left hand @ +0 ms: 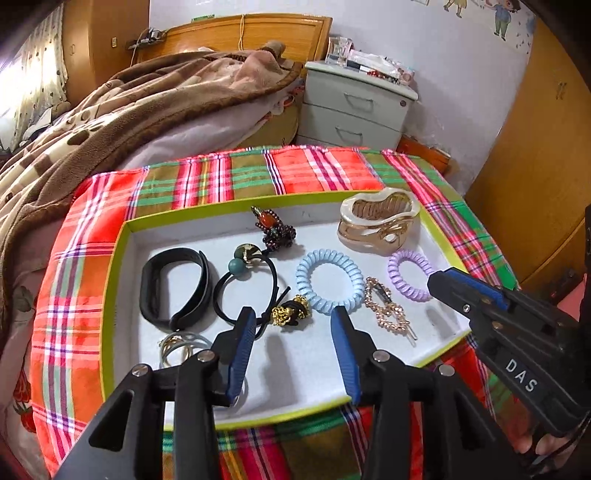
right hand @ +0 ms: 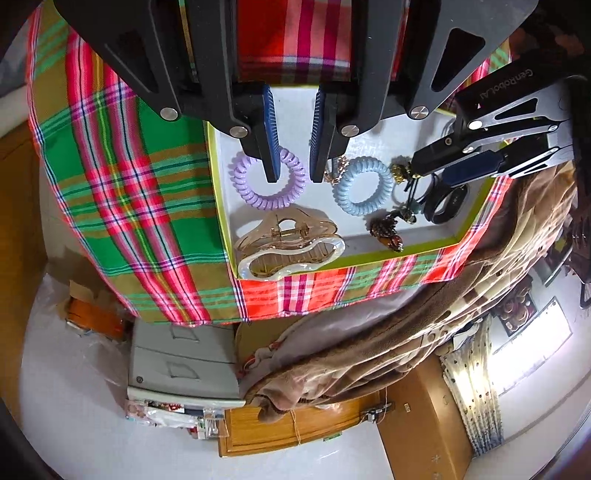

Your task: Organize jewelry

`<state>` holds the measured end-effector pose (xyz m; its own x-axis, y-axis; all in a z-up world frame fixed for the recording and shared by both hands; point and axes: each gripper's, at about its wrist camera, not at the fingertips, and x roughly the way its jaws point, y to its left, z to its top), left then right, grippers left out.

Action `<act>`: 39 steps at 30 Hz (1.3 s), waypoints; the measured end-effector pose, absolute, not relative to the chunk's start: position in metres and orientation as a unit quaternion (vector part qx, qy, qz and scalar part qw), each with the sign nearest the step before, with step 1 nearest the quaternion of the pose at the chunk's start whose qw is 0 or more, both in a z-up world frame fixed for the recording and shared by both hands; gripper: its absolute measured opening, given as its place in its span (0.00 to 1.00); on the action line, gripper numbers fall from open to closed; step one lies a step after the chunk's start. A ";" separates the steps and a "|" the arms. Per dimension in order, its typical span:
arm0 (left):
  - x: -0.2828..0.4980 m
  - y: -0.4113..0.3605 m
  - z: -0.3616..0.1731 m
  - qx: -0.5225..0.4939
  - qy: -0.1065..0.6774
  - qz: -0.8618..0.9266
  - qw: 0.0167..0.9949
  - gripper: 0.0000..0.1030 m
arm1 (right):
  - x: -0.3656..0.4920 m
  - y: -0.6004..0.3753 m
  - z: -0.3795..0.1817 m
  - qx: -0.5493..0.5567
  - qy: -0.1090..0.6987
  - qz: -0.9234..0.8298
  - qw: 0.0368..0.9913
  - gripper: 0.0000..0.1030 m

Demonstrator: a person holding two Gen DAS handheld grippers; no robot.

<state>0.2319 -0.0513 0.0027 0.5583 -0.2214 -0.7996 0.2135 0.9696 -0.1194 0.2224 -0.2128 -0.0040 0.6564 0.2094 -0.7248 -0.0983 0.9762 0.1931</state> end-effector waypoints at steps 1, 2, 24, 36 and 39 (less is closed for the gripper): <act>0.229 -0.051 0.006 -0.001 0.449 -0.119 0.885 0.43 | 0.220 -0.212 -0.002 0.067 0.403 0.084 0.909 0.17; 0.226 -0.051 0.009 0.000 0.444 -0.117 0.888 0.43 | 0.216 -0.211 0.001 0.063 0.399 0.081 0.911 0.17; 0.127 -0.007 0.041 -0.002 0.357 -0.016 0.934 0.43 | 0.127 -0.168 0.035 0.007 0.314 0.051 0.948 0.41; 0.106 -0.002 0.040 -0.012 0.351 -0.006 0.936 0.43 | 0.112 -0.160 0.031 0.020 0.311 0.057 0.949 0.41; 0.107 -0.002 0.039 -0.012 0.354 -0.010 0.935 0.43 | 0.112 -0.158 0.031 0.020 0.310 0.059 0.949 0.41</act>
<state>0.1066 -0.0020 0.0388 0.7497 -0.0270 -0.6612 0.0103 0.9995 -0.0291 0.1122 -0.1584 0.0308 0.8003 0.1240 -0.5867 -0.0997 0.9923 0.0737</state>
